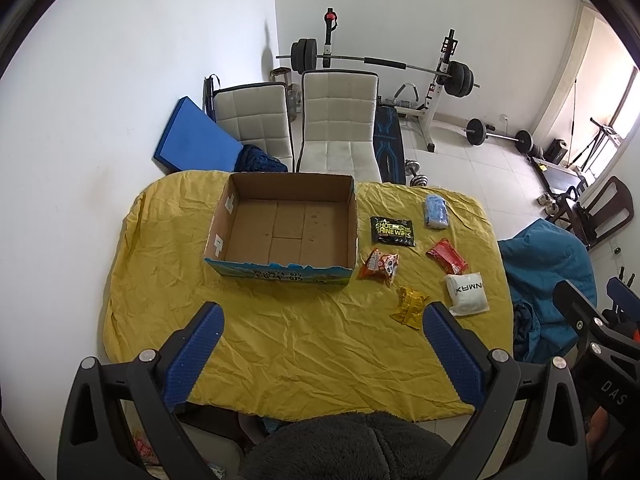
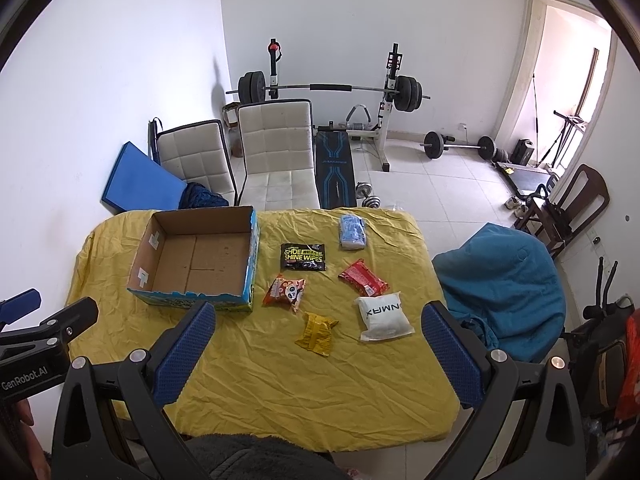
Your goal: Organize soft objects
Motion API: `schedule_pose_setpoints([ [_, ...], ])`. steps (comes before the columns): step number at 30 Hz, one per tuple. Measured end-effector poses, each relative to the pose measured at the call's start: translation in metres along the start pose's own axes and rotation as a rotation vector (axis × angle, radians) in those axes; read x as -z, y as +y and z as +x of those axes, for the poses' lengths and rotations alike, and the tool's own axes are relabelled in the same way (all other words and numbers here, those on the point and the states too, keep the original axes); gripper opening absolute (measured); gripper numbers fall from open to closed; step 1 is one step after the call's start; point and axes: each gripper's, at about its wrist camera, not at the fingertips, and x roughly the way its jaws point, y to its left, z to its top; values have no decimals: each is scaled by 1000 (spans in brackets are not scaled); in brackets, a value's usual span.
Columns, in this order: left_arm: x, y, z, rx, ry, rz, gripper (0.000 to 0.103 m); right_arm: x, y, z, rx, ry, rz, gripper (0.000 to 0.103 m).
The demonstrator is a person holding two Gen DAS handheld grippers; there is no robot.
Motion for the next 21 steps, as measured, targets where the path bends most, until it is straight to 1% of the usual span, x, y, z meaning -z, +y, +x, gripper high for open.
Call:
schedule_pose_setpoints([
  [14,0,3,5,6,-1,-2,102,-3,6,8,-4,5,3,103],
  [17,-2,3,13,16,13,-6,102,-6,0,16,-8,17,22,103],
  [21,-14,0,32,54,21,-27,102,-11,-17,34,12,40,56,103],
])
